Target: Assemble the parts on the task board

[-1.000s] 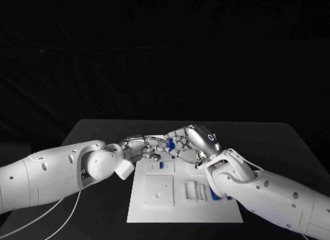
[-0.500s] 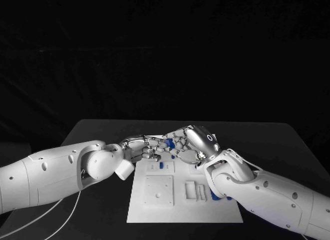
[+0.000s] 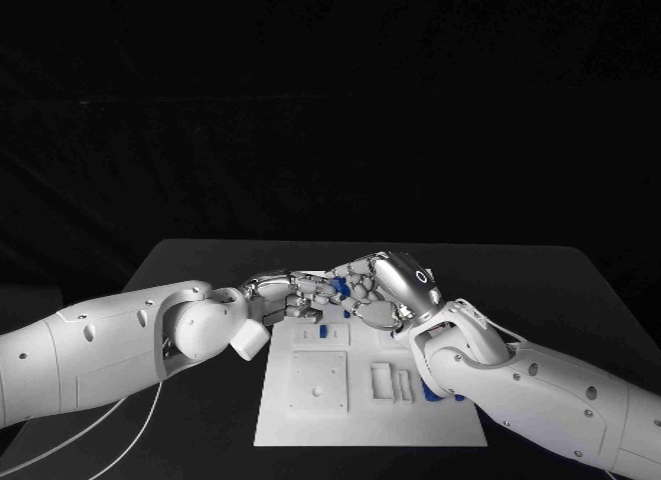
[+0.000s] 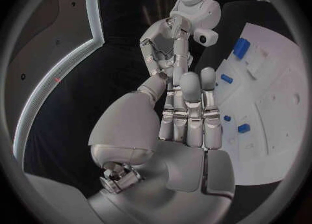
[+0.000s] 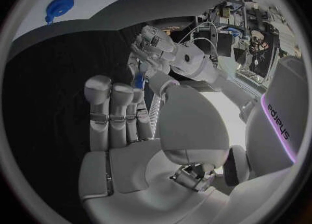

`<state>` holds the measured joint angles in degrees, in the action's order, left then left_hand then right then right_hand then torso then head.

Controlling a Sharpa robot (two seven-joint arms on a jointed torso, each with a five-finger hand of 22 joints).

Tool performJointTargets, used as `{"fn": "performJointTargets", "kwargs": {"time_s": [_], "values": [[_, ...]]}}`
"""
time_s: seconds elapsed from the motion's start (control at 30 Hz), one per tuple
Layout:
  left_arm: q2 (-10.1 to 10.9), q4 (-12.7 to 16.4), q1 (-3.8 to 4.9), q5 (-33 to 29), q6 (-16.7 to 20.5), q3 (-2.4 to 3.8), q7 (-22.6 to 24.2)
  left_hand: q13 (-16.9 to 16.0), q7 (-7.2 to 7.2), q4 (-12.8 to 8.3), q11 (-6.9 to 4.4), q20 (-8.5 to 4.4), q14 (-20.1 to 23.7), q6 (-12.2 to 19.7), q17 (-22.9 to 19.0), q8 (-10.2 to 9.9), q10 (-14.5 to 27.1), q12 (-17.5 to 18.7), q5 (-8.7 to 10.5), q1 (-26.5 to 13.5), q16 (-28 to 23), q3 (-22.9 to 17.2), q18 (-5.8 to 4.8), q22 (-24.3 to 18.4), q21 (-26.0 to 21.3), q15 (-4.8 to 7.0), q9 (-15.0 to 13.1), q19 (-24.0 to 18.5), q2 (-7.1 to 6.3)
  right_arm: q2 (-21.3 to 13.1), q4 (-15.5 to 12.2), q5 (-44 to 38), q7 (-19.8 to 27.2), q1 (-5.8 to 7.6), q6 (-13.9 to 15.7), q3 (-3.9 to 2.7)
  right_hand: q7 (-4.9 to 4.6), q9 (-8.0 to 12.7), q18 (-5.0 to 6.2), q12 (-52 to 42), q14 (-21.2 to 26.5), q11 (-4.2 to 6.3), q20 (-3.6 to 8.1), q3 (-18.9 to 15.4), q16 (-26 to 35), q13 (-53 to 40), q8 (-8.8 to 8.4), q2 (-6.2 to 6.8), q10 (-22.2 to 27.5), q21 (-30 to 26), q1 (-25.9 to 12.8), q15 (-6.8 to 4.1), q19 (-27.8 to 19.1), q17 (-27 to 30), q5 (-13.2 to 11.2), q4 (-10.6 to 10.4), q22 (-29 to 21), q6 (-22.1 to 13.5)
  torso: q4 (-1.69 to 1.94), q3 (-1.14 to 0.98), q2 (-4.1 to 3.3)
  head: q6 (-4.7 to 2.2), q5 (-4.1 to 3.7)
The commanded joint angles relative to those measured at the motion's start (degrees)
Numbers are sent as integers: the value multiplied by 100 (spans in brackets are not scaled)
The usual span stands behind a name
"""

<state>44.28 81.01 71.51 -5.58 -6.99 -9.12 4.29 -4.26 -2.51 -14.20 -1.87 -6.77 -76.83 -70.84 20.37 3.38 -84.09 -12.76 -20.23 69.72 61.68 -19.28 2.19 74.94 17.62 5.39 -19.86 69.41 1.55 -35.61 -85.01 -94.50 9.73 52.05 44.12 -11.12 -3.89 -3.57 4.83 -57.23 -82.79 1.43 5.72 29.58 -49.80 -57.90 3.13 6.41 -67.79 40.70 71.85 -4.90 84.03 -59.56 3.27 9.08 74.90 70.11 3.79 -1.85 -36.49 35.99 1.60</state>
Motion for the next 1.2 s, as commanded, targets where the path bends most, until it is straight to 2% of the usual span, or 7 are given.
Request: {"fn": "performJointTargets", "kwargs": {"time_s": [0.03,0.17,0.27,0.33,0.4,0.77,1.2], "values": [[4,1,2,5,-102,1,-8,-7,10,11,-40,-6,-4,-75,8,37,-255,-28,-39,-27,26,-27,-52,98,-25,34,-20,43,21,-16,13,-8,8,1,43,-7,51,-12,21,50,-8,34,59,216,2,25,47,-65,16,9,-28,-36,299,5,-33,-308,480,124,-1,1,0,2,-2],[2,1,2,7,-112,1,-20,-7,10,10,-41,-7,-3,-77,8,38,-254,-33,-53,-29,26,-23,-52,98,-24,34,-23,45,14,-19,29,-22,-47,1,-22,-7,71,-9,19,94,-9,32,56,44,40,63,45,59,47,-33,-139,-31,299,28,32,-380,468,109,3,4,0,1,-9],[-1,1,2,11,-111,1,-11,-8,14,5,-43,-9,-6,-87,10,39,-255,-42,-78,-32,31,-27,-52,99,-23,36,-26,45,11,-20,44,-6,-44,1,4,-7,-14,-3,39,107,-17,-20,24,-639,78,89,39,220,57,-67,-13,5,306,58,168,-357,453,-185,3,7,0,0,-10],[-3,0,2,12,-116,1,-5,-9,14,4,-43,-9,-6,-88,10,39,-255,-44,-82,-32,32,-29,-52,99,-23,37,-27,46,12,-20,48,7,-23,1,45,-7,-81,-2,50,118,-15,-59,10,-817,89,108,43,297,57,-90,91,24,305,65,152,-303,448,-395,1,8,0,-1,-11],[-4,0,2,13,-122,1,3,-11,16,-2,-46,-11,-10,-94,11,37,-254,-57,-97,-45,35,-43,-52,100,-20,39,-29,46,10,-20,50,23,8,1,113,-7,-90,-3,71,134,-15,-68,-11,-986,88,136,42,269,67,-98,232,35,307,63,145,-245,447,-419,2,8,0,-1,-10],[0,6,2,41,-176,0,-4,-7,21,-30,-47,-13,-4,-108,12,39,-254,-65,-129,-80,36,-89,-52,103,-11,40,-44,38,4,-26,48,57,82,1,401,-7,-115,-3,84,171,-14,-83,-21,-989,90,196,42,336,86,-110,447,45,305,62,9,-30,450,-466,1,4,1,-13,-6],[-1,7,2,47,-213,0,-23,-7,22,-37,-48,-14,-4,-111,12,40,-256,-71,-146,-96,37,-99,-51,103,-4,41,-58,37,0,-43,42,93,167,1,472,-7,-43,-7,66,126,-19,-38,5,-927,41,176,40,285,59,-47,510,16,308,8,-9,67,470,-180,-2,2,0,-21,-5]]}}
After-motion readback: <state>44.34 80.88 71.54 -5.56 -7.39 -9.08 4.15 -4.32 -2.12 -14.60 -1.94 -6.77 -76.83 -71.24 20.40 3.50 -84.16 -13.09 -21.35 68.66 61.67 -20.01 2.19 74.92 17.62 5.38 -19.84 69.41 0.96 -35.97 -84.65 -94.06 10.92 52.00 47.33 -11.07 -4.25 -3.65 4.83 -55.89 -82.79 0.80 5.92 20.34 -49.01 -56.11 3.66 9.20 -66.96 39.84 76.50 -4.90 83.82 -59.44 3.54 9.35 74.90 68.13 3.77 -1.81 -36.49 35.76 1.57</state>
